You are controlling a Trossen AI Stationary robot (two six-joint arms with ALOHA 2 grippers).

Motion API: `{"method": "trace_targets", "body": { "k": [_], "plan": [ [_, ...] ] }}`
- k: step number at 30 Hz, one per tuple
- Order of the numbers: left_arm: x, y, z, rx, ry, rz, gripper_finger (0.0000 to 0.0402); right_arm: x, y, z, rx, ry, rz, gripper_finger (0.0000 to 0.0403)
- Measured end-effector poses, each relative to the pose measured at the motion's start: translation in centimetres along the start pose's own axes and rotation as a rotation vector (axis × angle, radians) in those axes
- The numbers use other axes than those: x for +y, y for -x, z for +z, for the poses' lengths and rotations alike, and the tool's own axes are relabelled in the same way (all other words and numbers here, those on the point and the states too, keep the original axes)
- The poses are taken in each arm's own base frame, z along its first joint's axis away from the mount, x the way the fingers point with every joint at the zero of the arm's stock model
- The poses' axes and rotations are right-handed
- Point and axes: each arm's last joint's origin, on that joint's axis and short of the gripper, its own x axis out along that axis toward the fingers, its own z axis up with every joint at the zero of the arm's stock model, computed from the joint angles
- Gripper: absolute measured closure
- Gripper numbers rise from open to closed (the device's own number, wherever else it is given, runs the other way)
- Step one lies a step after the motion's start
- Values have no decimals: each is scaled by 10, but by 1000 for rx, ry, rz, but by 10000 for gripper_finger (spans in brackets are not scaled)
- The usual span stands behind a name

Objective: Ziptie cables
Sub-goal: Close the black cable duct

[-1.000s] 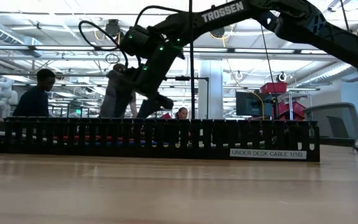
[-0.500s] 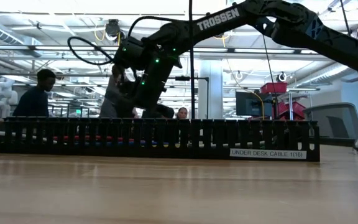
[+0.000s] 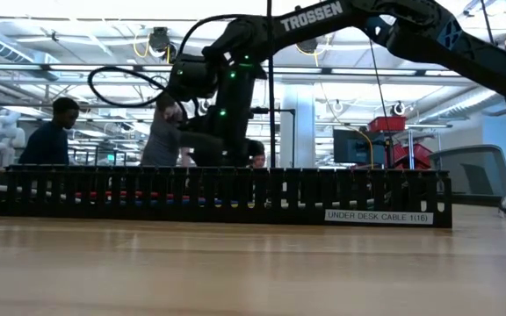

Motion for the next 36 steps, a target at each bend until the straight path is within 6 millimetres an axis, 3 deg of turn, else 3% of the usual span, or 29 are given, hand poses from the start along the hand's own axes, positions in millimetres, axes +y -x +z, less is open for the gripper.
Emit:
{"method": "trace_targets", "body": {
  "k": [5,9,15,19,23,26,32,36],
  "plan": [
    [-2,-3,0,11,-6,-1,402,3,3,-8,75,17,10,86],
    [-3,-5,0,17,-10,-1,402,3,15,-5,20,16,21,86],
    [-3,-5,0,18,-10,-1,401,5,52,4,-136,34,57,86],
    [-3,-5,0,18,-11,-1,402,17,42,-2,-83,83,94,86],
    [-3,-5,-1,21,-12,-1,401,31,40,4,-179,97,106,86],
    [-3,-5,-1,24,-14,-1,402,34,26,10,-215,66,102,86],
    [-3,-5,-1,27,-14,-1,402,28,15,15,-261,32,-29,86],
    [-3,-5,-1,26,-13,-1,401,16,8,15,-214,19,10,86]
  ]
}}
